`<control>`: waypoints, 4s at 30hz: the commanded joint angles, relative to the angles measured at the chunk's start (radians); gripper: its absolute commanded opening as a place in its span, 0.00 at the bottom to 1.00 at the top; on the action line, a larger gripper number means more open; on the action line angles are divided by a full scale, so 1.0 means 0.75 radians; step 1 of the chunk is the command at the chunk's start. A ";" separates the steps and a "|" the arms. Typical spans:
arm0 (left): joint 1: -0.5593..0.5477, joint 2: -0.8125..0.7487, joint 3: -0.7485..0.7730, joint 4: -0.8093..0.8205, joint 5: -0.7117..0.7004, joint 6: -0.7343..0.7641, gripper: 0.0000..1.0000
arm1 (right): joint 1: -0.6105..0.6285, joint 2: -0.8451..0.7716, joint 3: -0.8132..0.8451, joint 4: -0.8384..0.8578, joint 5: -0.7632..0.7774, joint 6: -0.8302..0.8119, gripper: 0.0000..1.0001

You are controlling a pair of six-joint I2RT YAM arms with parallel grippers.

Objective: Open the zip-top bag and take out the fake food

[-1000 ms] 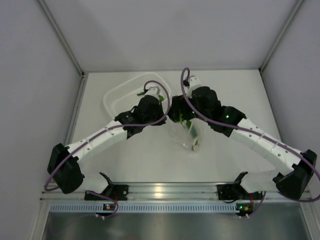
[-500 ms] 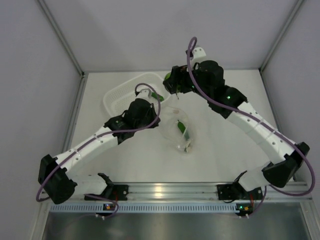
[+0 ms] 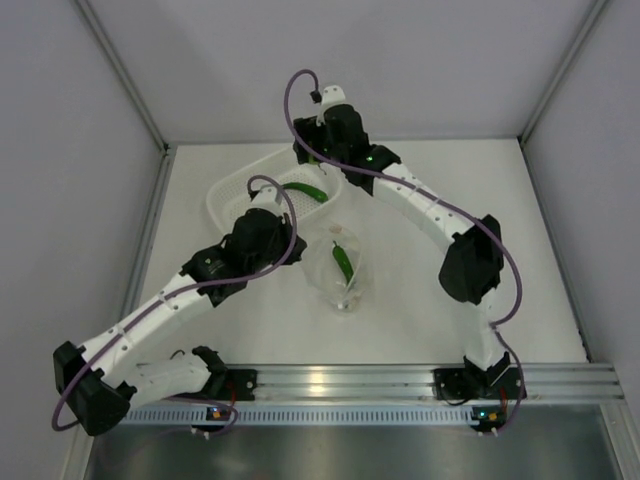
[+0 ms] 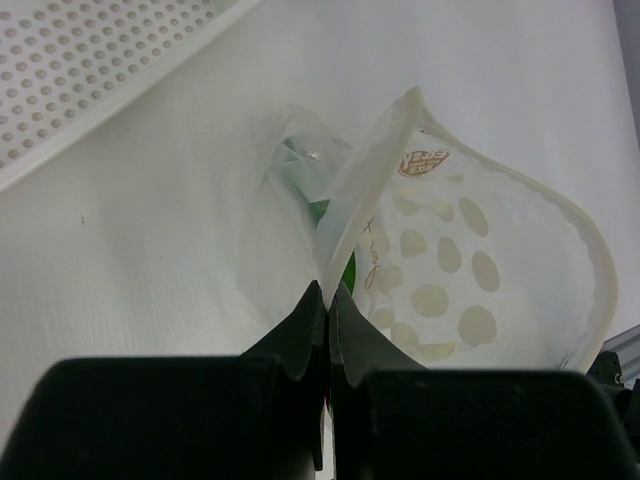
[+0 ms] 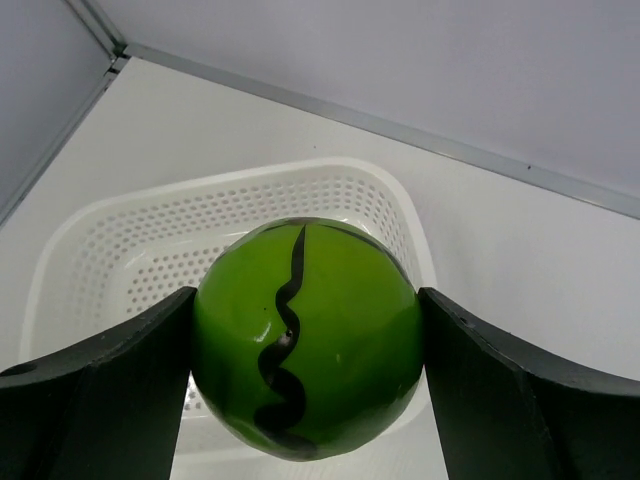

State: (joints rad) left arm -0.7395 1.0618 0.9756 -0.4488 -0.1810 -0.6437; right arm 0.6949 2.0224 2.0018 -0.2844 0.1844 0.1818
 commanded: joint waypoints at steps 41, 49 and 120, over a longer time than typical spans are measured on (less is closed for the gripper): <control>0.004 0.032 0.088 0.046 -0.006 -0.134 0.00 | -0.090 -0.450 -0.370 0.091 -0.289 0.042 0.77; 0.004 0.038 0.078 0.103 -0.065 -0.264 0.00 | -0.078 -0.667 -0.476 -0.197 -0.373 0.138 0.55; 0.000 0.073 -0.074 0.243 -0.069 -0.578 0.00 | 0.321 -0.406 -1.186 0.081 0.270 0.257 0.36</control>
State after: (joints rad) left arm -0.7391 1.1088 0.9234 -0.3145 -0.2287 -1.0988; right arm 0.9604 1.6997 1.1191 -0.2676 0.3904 0.3855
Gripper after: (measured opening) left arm 0.021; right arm 0.347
